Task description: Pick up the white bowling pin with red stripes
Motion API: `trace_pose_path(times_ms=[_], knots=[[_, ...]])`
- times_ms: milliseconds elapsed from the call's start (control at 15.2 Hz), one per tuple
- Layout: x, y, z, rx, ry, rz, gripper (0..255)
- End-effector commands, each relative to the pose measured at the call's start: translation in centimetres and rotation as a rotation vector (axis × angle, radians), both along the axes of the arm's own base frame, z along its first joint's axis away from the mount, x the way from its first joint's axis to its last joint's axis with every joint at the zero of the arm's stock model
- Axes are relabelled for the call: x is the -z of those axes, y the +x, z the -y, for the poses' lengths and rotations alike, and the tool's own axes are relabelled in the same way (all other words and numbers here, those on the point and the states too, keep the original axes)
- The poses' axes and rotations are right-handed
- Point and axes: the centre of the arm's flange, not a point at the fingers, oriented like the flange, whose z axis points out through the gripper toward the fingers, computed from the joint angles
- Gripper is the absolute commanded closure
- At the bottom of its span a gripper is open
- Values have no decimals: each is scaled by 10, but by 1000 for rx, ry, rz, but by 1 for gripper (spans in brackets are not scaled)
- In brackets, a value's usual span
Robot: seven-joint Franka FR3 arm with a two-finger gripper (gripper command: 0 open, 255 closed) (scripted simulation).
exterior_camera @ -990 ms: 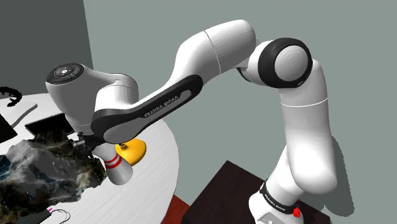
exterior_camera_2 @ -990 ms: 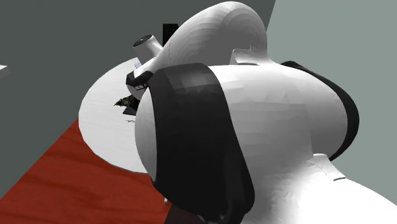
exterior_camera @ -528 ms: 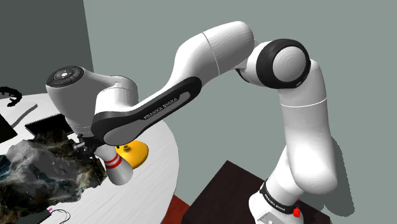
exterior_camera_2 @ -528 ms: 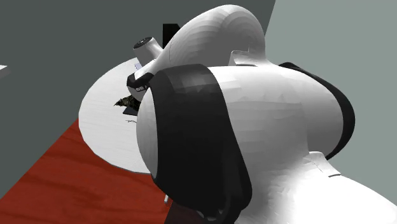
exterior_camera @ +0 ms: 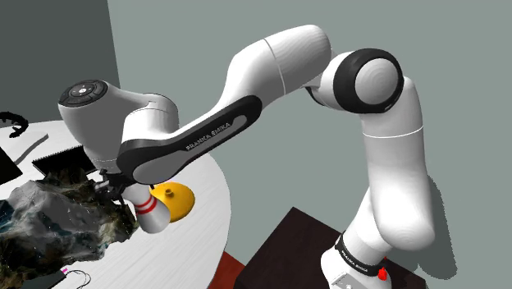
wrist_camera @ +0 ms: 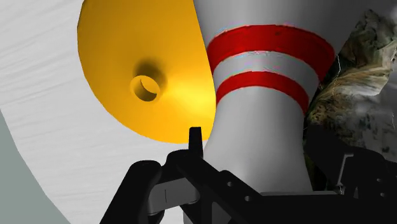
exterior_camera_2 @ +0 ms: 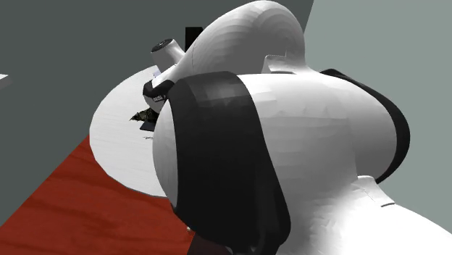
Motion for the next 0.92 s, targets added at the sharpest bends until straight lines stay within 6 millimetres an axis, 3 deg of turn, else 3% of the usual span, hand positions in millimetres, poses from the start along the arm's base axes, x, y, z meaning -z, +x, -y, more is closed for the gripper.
trace_pose_path(times_ms=[0,726,858], knots=[[-11,1,-1,0,0,1,255],[-69,1,-1,0,0,1,255],[-70,1,-1,0,0,1,255]])
